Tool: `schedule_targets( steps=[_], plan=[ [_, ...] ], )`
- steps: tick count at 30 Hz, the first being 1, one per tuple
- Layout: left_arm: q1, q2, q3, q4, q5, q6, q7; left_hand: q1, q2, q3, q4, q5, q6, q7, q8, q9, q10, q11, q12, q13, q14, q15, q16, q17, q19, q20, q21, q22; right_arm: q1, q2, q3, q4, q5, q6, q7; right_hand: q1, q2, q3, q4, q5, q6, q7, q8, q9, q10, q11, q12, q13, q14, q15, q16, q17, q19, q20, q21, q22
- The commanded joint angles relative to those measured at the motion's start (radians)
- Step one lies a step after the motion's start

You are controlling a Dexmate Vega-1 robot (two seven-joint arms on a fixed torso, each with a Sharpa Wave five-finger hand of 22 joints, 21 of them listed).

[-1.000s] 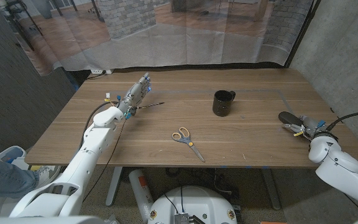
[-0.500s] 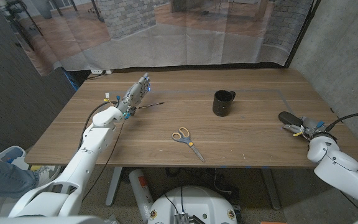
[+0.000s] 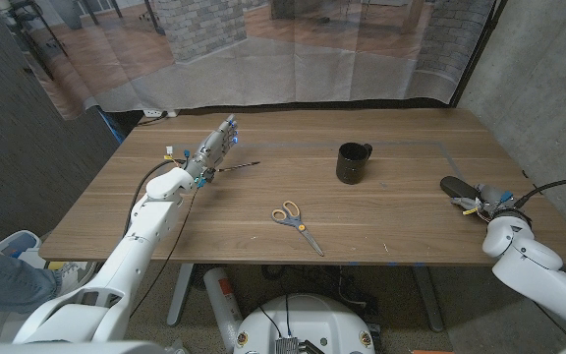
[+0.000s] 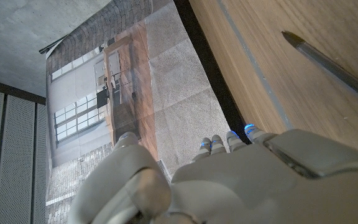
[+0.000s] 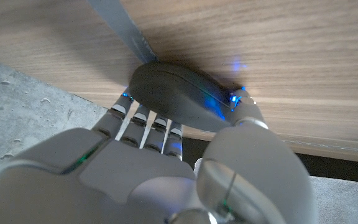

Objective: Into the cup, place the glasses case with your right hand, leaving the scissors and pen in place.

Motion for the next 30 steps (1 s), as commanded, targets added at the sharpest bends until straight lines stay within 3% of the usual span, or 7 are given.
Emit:
schedule_targets(
  steps=[1,24,30],
  plan=[
    [0.001,0.001,0.003,-0.005,0.001,0.008,0.002,0.008,0.003,-0.002,0.0,-0.004,0.0,0.0,0.001,0.003,0.002,-0.001,0.003,0.003,-0.039,-0.007,0.002,0.004,-0.05,0.006,0.008,0.004,-0.004,0.018,0.003,-0.007,-0.011,0.003,-0.052,0.025,0.003,0.011,0.001,0.006,0.029,-0.004,0.009,0.004,0.028,-0.004,0.01,0.0,0.014,-0.069,0.004,0.003,0.016,-0.001,0.001,0.003],
    [-0.005,0.0,0.003,0.011,0.0,-0.002,-0.007,0.01,0.005,-0.007,0.0,-0.005,0.001,-0.001,0.001,0.003,0.001,-0.003,0.002,0.003,-0.04,-0.008,0.002,0.004,-0.049,0.005,0.009,0.004,-0.008,0.015,0.003,-0.044,-0.06,0.014,-0.066,0.078,0.02,0.027,0.001,-0.003,0.087,-0.028,0.016,0.005,0.08,-0.04,0.022,0.002,0.06,-0.084,0.0,0.002,0.033,-0.013,-0.003,0.003],
    [-0.005,0.001,0.001,0.013,-0.001,-0.001,-0.007,0.011,0.006,-0.007,0.0,-0.005,0.001,0.0,0.0,0.003,0.002,-0.005,0.003,0.003,-0.041,-0.009,0.002,0.004,-0.05,0.005,0.009,0.004,0.014,0.015,-0.012,-0.03,-0.054,-0.021,-0.032,0.064,0.003,0.012,0.011,-0.011,0.067,-0.01,0.002,0.005,0.062,-0.024,0.012,0.003,0.048,-0.074,-0.009,0.005,0.03,-0.006,-0.007,0.003]
  ],
)
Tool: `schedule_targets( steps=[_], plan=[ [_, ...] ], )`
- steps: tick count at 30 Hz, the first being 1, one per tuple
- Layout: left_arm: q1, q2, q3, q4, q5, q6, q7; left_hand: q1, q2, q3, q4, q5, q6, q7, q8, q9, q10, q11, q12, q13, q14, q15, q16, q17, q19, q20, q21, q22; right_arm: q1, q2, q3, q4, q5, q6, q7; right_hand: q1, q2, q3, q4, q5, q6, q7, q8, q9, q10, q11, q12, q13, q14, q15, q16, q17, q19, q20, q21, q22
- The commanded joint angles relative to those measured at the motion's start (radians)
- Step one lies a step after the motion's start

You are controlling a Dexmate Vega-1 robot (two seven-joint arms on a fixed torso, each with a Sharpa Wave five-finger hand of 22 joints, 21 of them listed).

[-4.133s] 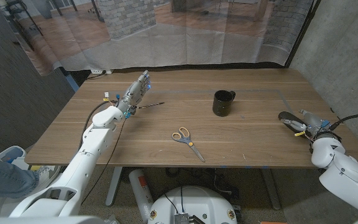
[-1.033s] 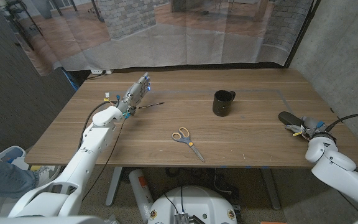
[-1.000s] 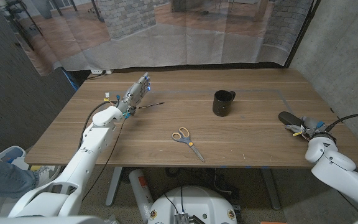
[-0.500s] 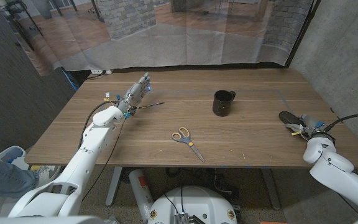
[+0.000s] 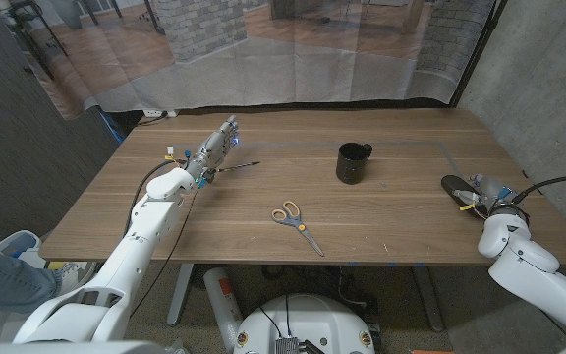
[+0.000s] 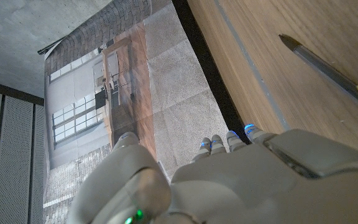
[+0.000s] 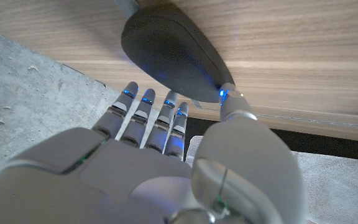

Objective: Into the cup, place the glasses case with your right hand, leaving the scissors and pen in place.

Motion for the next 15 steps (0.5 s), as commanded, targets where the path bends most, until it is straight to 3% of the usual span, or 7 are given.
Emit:
schedule_targets(
  steps=[1,11,15],
  plan=[
    [-0.002,0.001,-0.002,0.006,-0.001,-0.004,-0.003,0.011,0.006,-0.008,0.0,-0.005,0.001,0.0,0.0,0.003,0.002,-0.004,0.002,0.003,-0.041,-0.009,0.002,0.004,-0.05,0.005,0.009,0.004,0.029,-0.001,-0.02,0.011,-0.005,-0.041,0.042,-0.004,-0.018,-0.002,0.005,-0.003,-0.003,0.008,-0.005,0.006,-0.005,0.009,-0.004,0.001,-0.003,-0.07,-0.002,0.005,0.007,0.008,-0.004,0.003],
    [-0.005,0.002,-0.003,0.006,0.0,-0.001,0.0,0.013,0.008,-0.01,0.0,-0.005,0.002,-0.001,0.0,0.003,0.002,-0.004,0.002,0.003,-0.041,-0.009,0.002,0.004,-0.051,0.008,0.008,0.004,0.05,-0.006,-0.037,0.041,0.016,-0.063,0.067,-0.014,-0.03,-0.012,0.01,-0.007,-0.014,0.014,-0.013,0.006,-0.019,0.017,-0.012,0.002,-0.004,-0.06,-0.004,0.006,0.003,0.018,-0.007,0.003],
    [-0.007,0.001,-0.003,0.008,0.0,0.0,-0.001,0.013,0.008,-0.01,0.0,-0.005,0.002,-0.002,0.0,0.003,0.001,-0.005,0.002,0.003,-0.041,-0.01,0.002,0.004,-0.051,0.008,0.008,0.004,0.061,-0.003,-0.046,0.047,0.02,-0.078,0.064,-0.014,-0.03,-0.013,0.014,-0.009,-0.006,0.023,-0.013,0.006,0.003,0.02,-0.005,0.002,0.031,-0.063,0.007,0.008,0.009,0.016,-0.006,0.003]
  ],
)
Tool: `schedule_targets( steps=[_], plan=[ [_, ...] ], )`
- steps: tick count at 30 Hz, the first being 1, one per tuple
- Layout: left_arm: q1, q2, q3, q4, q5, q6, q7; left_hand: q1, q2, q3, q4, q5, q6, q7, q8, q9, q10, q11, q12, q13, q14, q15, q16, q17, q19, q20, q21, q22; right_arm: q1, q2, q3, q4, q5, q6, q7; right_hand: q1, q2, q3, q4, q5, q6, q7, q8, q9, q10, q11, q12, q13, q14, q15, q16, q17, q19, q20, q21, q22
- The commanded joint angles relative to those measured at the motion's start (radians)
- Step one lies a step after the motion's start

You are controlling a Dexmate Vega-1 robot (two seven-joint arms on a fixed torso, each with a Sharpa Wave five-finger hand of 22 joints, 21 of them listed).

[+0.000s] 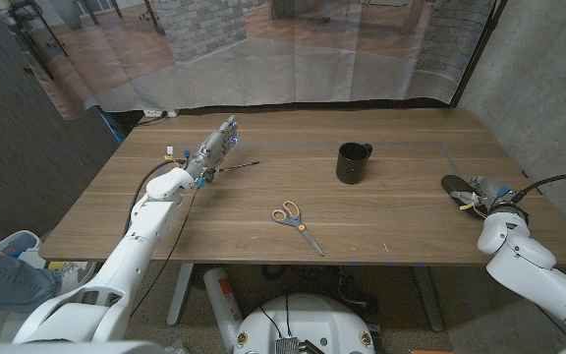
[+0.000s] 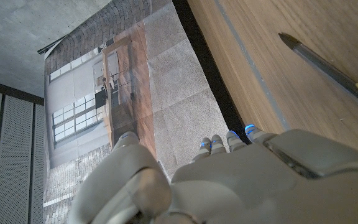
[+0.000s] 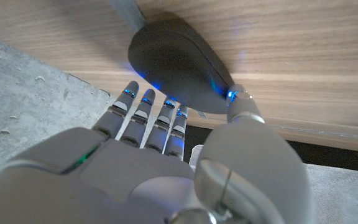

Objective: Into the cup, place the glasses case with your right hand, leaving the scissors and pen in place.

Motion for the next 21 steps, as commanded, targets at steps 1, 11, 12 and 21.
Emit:
schedule_targets(
  steps=[1,11,12,21],
  plan=[
    [-0.005,0.001,-0.001,0.005,0.0,0.001,0.0,0.007,0.002,-0.002,0.001,-0.005,0.002,-0.002,0.001,0.003,0.001,-0.005,0.002,0.003,-0.037,-0.006,0.002,0.004,-0.046,0.003,0.008,0.004,0.03,0.001,-0.025,0.027,0.017,-0.037,0.015,0.003,-0.006,-0.001,0.003,-0.002,0.012,0.013,0.0,0.005,0.026,0.001,0.008,0.003,0.039,-0.066,0.009,0.003,0.019,-0.005,0.0,0.004],
    [-0.008,-0.003,0.0,0.018,0.0,-0.006,-0.003,0.008,0.003,-0.004,0.001,-0.006,0.003,-0.002,0.001,0.003,0.001,-0.006,0.002,0.003,-0.037,-0.007,0.002,0.004,-0.046,0.006,0.008,0.004,0.048,0.018,-0.048,0.046,0.009,-0.045,-0.032,0.067,0.03,0.025,-0.003,-0.007,0.133,-0.006,0.031,0.01,0.177,-0.041,0.06,0.013,0.17,-0.108,0.034,0.008,0.085,-0.044,0.013,0.005],
    [-0.007,-0.003,0.0,0.017,0.0,-0.006,-0.003,0.008,0.004,-0.004,0.001,-0.006,0.003,-0.002,0.001,0.003,0.001,-0.006,0.002,0.003,-0.038,-0.007,0.002,0.004,-0.046,0.006,0.008,0.004,0.055,0.026,-0.052,0.048,0.006,-0.06,-0.037,0.077,0.036,0.029,-0.003,-0.009,0.166,-0.009,0.041,0.012,0.204,-0.042,0.071,0.017,0.191,-0.115,0.037,0.008,0.092,-0.049,0.013,0.005],
    [-0.002,-0.003,-0.003,0.019,-0.002,-0.005,-0.002,0.009,0.005,-0.006,0.001,-0.006,0.002,-0.002,0.0,0.003,0.001,-0.006,0.002,0.003,-0.038,-0.008,0.002,0.004,-0.047,0.006,0.008,0.004,0.077,0.028,-0.078,0.064,-0.003,-0.061,-0.055,0.156,0.071,0.054,-0.008,-0.035,0.334,-0.053,0.099,0.03,0.379,-0.08,0.139,0.035,0.313,-0.147,0.05,0.007,0.142,-0.082,0.016,0.006]
  ],
)
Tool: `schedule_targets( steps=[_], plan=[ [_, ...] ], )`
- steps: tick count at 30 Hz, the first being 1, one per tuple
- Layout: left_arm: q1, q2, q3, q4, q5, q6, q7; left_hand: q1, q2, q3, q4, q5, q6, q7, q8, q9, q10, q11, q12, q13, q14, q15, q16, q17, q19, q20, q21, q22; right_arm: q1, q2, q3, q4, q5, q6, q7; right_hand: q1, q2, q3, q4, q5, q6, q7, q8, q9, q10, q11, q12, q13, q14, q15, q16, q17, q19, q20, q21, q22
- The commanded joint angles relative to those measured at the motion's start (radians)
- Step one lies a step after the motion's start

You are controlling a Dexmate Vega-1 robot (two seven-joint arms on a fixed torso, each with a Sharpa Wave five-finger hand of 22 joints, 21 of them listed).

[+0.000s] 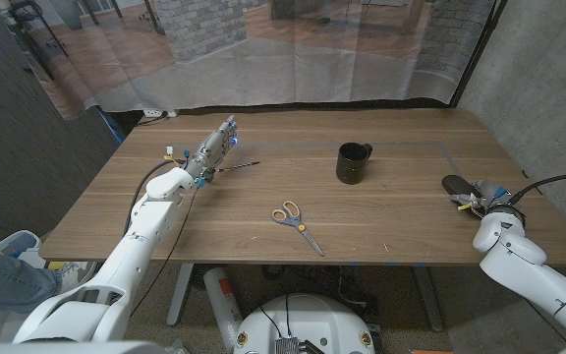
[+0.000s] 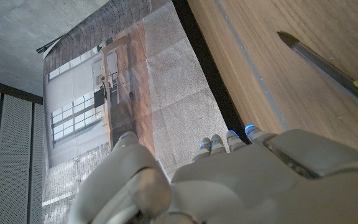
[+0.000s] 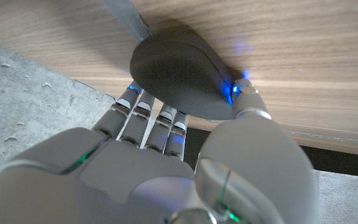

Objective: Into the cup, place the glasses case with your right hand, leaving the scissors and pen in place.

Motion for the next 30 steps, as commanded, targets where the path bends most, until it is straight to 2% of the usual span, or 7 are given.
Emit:
schedule_targets(
  steps=[1,9,19,30],
  plan=[
    [0.005,-0.001,-0.003,0.004,-0.002,-0.001,0.001,0.009,0.005,-0.006,0.001,-0.006,0.002,-0.002,0.0,0.003,0.001,-0.007,0.002,0.003,-0.041,-0.005,0.002,0.004,-0.047,0.007,0.008,0.004,0.028,0.009,-0.034,0.022,-0.01,-0.008,-0.027,0.102,0.082,0.016,0.003,-0.014,0.162,-0.102,0.029,0.009,0.158,-0.095,0.03,0.014,0.05,-0.135,0.011,0.003,0.024,-0.01,0.008,0.005],
    [0.012,0.002,-0.008,-0.007,-0.003,0.002,0.006,0.01,0.006,-0.008,0.001,-0.006,0.002,-0.003,0.0,0.003,0.0,-0.007,0.002,0.003,-0.041,-0.004,0.002,0.004,-0.047,0.008,0.008,0.004,0.038,0.008,-0.043,0.023,-0.015,-0.003,-0.037,0.149,0.117,0.03,-0.001,-0.036,0.241,-0.113,0.052,0.009,0.23,-0.099,0.054,0.018,0.115,-0.157,0.027,0.008,0.052,-0.027,0.013,0.006],
    [0.003,0.001,-0.003,0.003,-0.001,0.004,0.001,0.011,0.007,-0.01,0.001,-0.006,0.001,-0.002,-0.001,0.003,0.0,-0.005,0.002,0.003,-0.042,-0.004,0.002,0.004,-0.046,0.007,0.008,0.004,0.029,0.008,-0.032,0.002,-0.022,0.01,-0.056,0.173,0.131,0.034,-0.005,-0.046,0.252,-0.116,0.054,0.009,0.245,-0.103,0.059,0.019,0.13,-0.163,0.033,0.012,0.056,-0.03,0.013,0.006],
    [-0.007,0.0,-0.001,0.008,0.001,-0.004,-0.004,0.012,0.008,-0.012,0.001,-0.007,0.002,-0.002,0.0,0.003,0.001,-0.003,0.002,0.003,-0.043,-0.003,0.002,0.004,-0.047,0.005,0.008,0.004,0.01,0.009,-0.015,-0.028,-0.044,0.031,-0.081,0.2,0.146,0.035,-0.01,-0.06,0.263,-0.13,0.054,0.009,0.251,-0.104,0.058,0.02,0.134,-0.166,0.038,0.02,0.055,-0.03,0.011,0.007]
  ],
)
